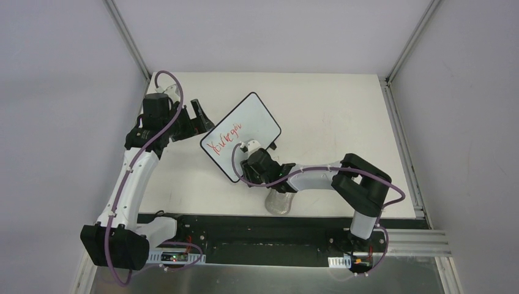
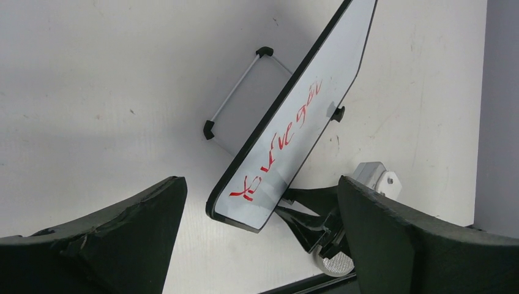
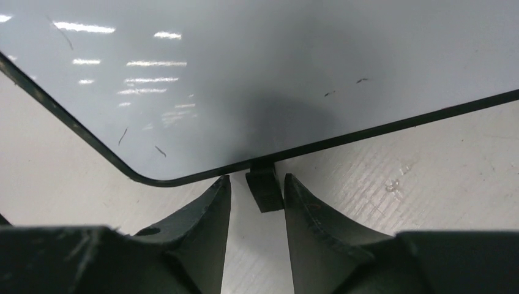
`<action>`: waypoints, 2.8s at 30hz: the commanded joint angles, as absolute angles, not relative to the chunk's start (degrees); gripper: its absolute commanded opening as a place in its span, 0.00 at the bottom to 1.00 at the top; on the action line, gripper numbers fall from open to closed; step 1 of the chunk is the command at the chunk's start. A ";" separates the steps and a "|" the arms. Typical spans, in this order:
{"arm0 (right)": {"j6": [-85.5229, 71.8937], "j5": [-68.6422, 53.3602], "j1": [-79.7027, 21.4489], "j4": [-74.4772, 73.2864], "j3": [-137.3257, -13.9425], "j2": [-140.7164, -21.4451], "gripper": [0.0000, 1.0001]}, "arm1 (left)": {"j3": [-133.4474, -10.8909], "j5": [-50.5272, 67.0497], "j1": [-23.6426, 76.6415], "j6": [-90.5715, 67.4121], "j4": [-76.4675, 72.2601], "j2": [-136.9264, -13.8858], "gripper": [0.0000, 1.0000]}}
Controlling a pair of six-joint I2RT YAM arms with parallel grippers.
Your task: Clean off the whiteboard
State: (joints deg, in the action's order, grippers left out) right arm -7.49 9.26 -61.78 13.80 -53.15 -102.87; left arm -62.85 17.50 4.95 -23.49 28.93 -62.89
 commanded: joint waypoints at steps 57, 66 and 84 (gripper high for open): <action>-79.48 24.68 -67.19 -31.50 -50.28 -77.78 0.62 | -72.87 38.82 10.58 -33.21 17.63 -90.82 0.64; -86.23 26.42 -67.33 -31.12 -45.73 -81.01 0.58 | -71.16 36.90 11.72 -33.27 17.15 -89.04 0.58; -33.79 11.99 -49.42 -18.44 -37.07 -72.76 0.92 | -64.06 32.26 13.45 -39.63 13.48 -86.05 0.31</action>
